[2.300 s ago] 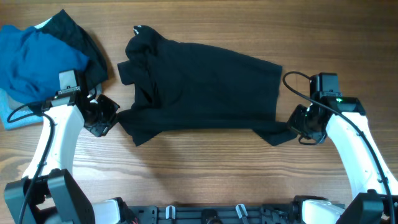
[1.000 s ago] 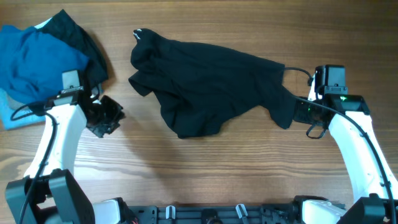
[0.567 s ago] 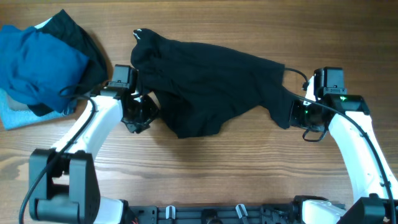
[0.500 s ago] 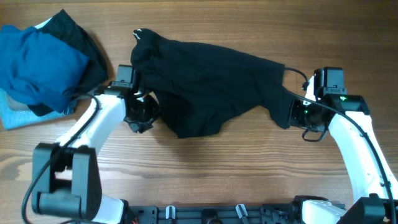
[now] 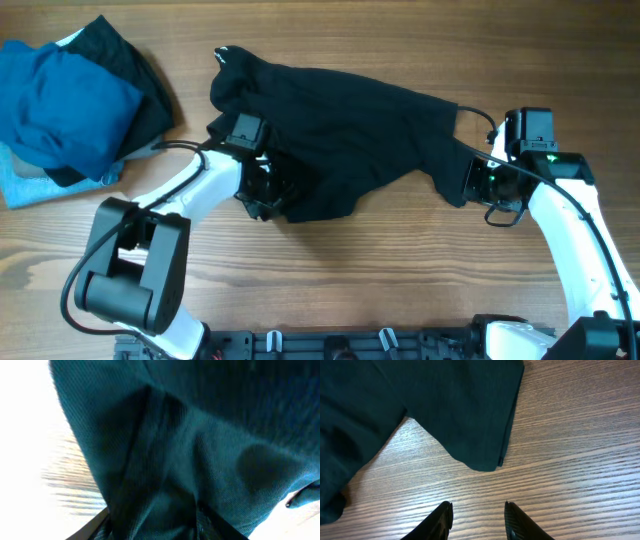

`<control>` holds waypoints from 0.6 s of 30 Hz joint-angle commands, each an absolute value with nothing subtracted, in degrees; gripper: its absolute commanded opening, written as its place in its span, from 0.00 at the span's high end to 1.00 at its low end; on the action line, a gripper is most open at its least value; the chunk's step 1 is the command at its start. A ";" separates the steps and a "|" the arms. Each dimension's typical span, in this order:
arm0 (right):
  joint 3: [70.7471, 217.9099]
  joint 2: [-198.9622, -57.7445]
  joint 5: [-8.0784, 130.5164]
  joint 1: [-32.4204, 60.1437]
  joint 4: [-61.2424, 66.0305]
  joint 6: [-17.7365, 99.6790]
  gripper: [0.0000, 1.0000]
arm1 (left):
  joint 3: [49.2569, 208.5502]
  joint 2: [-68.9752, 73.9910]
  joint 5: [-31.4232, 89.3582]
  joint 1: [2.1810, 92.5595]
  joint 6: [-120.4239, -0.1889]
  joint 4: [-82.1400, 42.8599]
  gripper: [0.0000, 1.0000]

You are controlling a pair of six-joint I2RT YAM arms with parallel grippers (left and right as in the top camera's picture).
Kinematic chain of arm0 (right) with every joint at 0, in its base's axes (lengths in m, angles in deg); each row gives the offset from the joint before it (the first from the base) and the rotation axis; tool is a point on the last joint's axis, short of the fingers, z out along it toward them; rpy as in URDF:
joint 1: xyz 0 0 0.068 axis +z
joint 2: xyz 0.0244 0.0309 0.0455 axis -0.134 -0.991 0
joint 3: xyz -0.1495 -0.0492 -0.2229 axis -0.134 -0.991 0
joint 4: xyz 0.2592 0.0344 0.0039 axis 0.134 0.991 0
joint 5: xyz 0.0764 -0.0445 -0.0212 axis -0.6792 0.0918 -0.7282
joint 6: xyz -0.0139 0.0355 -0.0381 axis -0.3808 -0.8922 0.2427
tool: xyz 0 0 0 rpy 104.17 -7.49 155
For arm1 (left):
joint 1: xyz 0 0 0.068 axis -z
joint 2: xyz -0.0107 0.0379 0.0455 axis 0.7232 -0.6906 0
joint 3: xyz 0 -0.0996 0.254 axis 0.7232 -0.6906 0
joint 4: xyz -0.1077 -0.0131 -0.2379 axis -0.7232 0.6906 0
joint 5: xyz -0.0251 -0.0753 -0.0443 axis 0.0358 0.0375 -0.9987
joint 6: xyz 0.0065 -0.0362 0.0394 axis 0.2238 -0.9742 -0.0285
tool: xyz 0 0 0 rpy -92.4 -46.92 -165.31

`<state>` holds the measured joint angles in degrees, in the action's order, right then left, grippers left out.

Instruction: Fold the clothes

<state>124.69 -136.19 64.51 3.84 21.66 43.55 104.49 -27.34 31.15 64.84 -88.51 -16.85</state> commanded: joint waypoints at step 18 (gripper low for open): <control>124.10 -135.38 63.57 3.77 21.51 42.68 0.55 | 105.23 -27.95 24.22 64.36 -90.31 -20.02 0.74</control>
